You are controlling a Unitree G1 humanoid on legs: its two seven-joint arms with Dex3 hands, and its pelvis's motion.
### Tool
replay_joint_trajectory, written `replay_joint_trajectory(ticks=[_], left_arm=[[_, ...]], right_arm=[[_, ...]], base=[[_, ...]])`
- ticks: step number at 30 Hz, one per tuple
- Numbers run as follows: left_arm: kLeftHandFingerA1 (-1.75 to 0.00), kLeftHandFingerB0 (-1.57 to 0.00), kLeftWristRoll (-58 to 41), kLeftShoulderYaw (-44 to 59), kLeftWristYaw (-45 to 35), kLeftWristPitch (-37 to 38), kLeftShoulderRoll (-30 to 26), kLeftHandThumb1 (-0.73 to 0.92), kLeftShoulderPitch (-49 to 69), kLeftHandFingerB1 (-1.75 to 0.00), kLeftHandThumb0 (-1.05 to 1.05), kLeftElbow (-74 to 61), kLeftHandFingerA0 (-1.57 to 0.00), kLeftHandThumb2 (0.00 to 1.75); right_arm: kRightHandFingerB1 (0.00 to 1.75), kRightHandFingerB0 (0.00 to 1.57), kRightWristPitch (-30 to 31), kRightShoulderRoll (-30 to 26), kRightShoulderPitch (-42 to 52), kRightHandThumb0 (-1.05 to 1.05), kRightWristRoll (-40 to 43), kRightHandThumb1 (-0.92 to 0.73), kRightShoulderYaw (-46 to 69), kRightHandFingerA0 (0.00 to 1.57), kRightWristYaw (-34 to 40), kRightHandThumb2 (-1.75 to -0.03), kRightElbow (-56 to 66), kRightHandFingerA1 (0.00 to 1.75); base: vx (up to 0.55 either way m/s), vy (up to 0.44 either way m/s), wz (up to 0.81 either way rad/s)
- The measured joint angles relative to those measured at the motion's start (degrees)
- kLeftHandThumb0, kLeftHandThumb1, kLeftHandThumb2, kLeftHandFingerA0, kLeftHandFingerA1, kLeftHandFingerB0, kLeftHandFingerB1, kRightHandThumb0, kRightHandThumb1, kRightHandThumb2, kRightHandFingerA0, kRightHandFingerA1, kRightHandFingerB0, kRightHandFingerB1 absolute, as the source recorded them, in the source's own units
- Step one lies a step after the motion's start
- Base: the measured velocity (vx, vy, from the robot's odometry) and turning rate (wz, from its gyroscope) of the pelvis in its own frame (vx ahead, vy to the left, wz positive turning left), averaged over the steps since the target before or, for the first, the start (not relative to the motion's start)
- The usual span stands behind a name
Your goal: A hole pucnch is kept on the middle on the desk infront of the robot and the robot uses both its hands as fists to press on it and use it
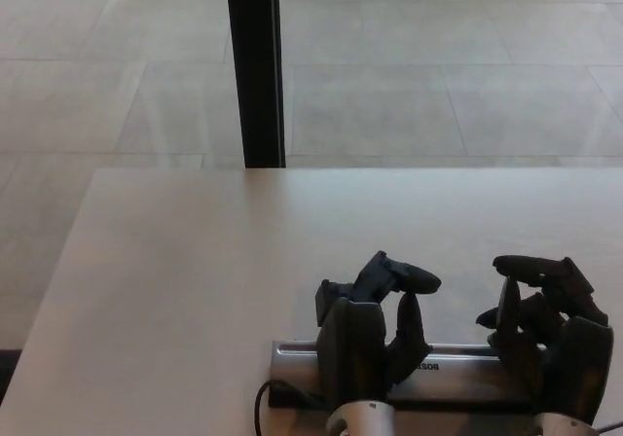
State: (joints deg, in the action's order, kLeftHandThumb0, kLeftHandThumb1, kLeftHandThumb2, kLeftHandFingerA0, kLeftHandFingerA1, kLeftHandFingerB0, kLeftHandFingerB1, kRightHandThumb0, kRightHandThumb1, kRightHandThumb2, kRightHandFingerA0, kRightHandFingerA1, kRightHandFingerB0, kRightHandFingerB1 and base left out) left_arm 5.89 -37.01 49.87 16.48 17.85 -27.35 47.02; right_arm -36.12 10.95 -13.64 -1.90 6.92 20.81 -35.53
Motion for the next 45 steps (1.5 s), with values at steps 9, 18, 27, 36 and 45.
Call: replay_joint_trajectory(ticks=[9, 18, 27, 36, 45], left_arm=[[-1.75, -0.72, 5.5, -3.2, 4.6, 2.3, 0.0, 0.69, -0.5, -1.35, -0.25, 4.6, -0.83, 0.92], [-1.75, -0.73, 11.3, -5.7, 8.6, 4.0, 0.0, 0.65, -0.6, -1.35, -0.22, 8.6, -0.86, 0.98], [-1.75, -0.63, 12.8, -1.3, 8.2, 6.9, -0.2, 0.80, 0.4, -1.70, -0.32, 8.2, -0.87, 0.90], [-1.75, -0.72, 9.2, 3.8, 0.5, 5.8, -2.2, 0.74, -0.7, -1.38, -0.27, -3.0, -0.86, 0.86], [-1.75, -0.68, 3.2, 10.9, -7.5, 0.5, -12.0, 0.78, -3.6, -1.43, -0.30, -16.0, -0.85, 0.78]], right_arm=[[1.13, 0.73, -3.0, -2.6, -1.1, -0.42, -4.8, -0.65, -2.7, 0.79, 5.0, -0.65, -5.4, 1.60], [1.18, 0.75, -5.1, -4.8, -2.6, -0.40, -11.3, -0.62, -6.4, 0.89, 13.3, -0.64, -10.5, 1.55], [1.58, 0.66, -8.1, -8.7, -2.0, -0.35, -16.5, -0.75, -8.7, 0.88, 19.9, -0.84, -12.6, 1.75], [0.99, 0.80, -7.1, -12.0, -2.9, -0.26, -14.6, -0.62, -7.6, 1.18, 15.4, -1.06, -4.6, 1.33], [1.03, 0.81, -1.5, -20.2, -2.4, -0.25, -10.0, -0.63, -4.4, 1.18, 9.3, -1.07, 8.2, 1.35]], base=[[0.00, 0.000, 0.00], [0.00, 0.000, 0.00], [0.00, 0.000, 0.00], [0.00, 0.000, 0.00], [0.00, 0.000, 0.00]])
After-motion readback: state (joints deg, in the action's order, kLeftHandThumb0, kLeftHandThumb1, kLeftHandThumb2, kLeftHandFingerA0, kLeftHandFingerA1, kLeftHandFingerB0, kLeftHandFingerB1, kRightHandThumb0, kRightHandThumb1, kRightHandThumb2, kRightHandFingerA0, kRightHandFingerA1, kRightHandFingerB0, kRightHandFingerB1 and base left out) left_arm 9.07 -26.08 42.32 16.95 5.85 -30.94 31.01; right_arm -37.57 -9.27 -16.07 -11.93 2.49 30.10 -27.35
